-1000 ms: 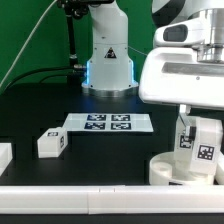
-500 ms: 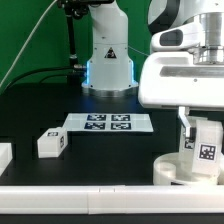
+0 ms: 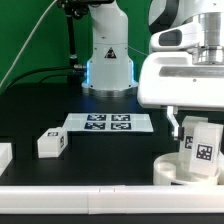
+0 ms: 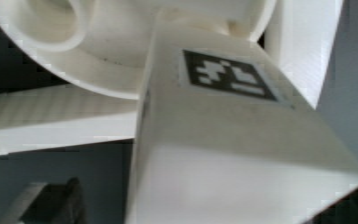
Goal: Assemble stool
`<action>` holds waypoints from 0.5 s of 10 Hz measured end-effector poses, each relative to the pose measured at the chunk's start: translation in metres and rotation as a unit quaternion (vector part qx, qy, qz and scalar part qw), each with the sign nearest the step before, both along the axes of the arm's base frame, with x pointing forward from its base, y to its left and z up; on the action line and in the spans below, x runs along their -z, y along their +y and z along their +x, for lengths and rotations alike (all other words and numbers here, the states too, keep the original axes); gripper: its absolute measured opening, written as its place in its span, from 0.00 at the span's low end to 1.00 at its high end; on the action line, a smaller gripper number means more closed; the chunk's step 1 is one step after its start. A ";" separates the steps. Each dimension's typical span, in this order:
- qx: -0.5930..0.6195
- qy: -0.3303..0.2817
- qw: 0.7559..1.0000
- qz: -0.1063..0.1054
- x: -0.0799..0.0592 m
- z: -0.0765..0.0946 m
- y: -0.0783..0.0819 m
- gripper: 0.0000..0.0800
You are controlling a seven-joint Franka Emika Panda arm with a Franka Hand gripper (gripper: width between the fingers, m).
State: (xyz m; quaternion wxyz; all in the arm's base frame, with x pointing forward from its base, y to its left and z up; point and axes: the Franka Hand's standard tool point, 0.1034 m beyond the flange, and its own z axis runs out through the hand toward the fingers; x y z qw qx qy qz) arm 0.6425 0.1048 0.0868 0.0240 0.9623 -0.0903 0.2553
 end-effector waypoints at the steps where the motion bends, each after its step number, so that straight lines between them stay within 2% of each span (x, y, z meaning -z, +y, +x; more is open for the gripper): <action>1: -0.002 0.000 1.000 -0.001 0.000 0.000 0.000 0.81; 3: 0.000 0.001 1.000 -0.001 0.000 0.000 -0.002 0.81; 5: 0.027 0.002 0.999 0.018 -0.011 0.005 -0.021 0.81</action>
Offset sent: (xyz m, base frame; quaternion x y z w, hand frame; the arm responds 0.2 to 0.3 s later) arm -0.0035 -0.0018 0.0050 0.0479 -0.0690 0.1144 0.9899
